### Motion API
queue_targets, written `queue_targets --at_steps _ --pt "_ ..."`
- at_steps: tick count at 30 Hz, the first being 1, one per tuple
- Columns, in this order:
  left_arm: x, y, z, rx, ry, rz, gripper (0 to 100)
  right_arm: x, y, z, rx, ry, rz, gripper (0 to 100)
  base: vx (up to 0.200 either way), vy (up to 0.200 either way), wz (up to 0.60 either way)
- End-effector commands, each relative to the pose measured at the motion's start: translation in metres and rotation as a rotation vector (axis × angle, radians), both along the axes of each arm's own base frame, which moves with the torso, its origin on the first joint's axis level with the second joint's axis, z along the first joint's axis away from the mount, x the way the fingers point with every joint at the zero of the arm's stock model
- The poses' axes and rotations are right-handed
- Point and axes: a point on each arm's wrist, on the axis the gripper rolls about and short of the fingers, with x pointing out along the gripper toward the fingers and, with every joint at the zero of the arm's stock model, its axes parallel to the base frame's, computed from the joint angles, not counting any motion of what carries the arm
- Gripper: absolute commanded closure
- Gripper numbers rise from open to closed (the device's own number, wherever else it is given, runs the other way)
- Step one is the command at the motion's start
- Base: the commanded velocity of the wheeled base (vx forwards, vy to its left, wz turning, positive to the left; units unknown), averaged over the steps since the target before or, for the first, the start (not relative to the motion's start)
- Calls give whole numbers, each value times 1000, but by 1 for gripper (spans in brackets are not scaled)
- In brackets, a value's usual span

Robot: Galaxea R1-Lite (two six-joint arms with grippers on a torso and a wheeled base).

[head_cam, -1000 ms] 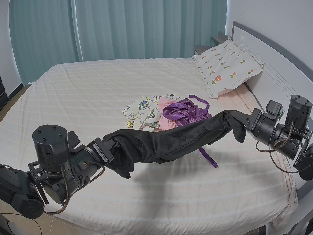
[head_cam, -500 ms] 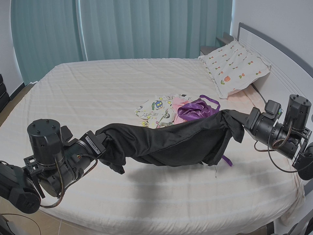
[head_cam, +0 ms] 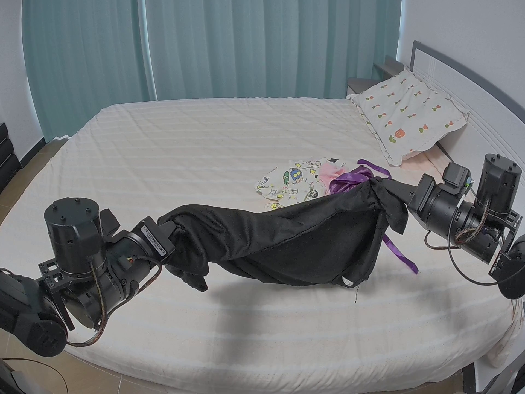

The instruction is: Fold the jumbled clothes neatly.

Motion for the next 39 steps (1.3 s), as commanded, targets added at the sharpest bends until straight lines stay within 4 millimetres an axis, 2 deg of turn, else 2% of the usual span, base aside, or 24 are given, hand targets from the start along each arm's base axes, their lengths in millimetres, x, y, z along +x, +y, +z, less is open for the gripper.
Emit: queue_targets --at_steps 1,10,21,33,39 --pt "0 1 0 -1 0 5 100 2 1 2 3 -8 2 100 0 200 0" --pt "0 4 -2 6 6 14 100 1 10 4 7 -17 28 100 0 200 0" --pt "-2 7 -8 16 27 20 100 1 11 4 7 -13 28 100 0 200 0" --pt "-5 8 -15 24 54 22 100 -2 8 -4 -6 13 16 100 0 0 0" --pt "-10 7 -19 2 77 16 100 -9 6 -8 -11 30 19 100 -200 0 0"
